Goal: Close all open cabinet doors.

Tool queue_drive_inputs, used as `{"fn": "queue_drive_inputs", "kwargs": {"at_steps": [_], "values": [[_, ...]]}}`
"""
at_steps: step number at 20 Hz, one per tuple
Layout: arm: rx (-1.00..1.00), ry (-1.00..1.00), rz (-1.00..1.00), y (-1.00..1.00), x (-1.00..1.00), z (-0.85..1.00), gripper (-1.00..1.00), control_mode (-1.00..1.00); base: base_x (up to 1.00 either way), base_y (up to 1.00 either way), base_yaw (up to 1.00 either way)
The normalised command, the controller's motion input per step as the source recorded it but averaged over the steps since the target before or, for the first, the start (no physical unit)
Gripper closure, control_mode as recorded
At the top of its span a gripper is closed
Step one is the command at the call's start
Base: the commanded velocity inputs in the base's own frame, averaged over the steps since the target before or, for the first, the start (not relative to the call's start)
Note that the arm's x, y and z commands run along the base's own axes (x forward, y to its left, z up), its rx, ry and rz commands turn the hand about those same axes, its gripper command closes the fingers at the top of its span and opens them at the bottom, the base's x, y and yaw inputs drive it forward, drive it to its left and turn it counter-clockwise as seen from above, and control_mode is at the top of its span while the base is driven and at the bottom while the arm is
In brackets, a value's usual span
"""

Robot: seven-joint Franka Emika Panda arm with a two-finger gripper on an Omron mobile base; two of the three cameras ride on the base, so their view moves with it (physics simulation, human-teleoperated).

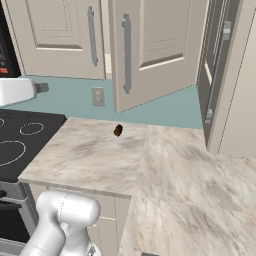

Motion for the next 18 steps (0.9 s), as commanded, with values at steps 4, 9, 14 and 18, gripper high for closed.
{"fn": "queue_drive_inputs", "kwargs": {"at_steps": [4, 9, 14, 18], "values": [[0.16, -0.09, 0.0, -0.8, 0.0, 0.0, -1.0, -1.0, 0.0, 0.0, 0.0], [0.22, -0.17, 0.04, -0.62, -0.01, 0.02, -1.0, -1.0, 0.0, 0.0, 0.0], [0.23, -0.12, 0.15, -0.38, -0.06, 0.06, -1.0, -1.0, 0.0, 0.0, 0.0], [0.22, -0.02, 0.21, -0.29, -0.02, 0.23, -1.0, -1.0, 0.0, 0.0, 0.0]]}}
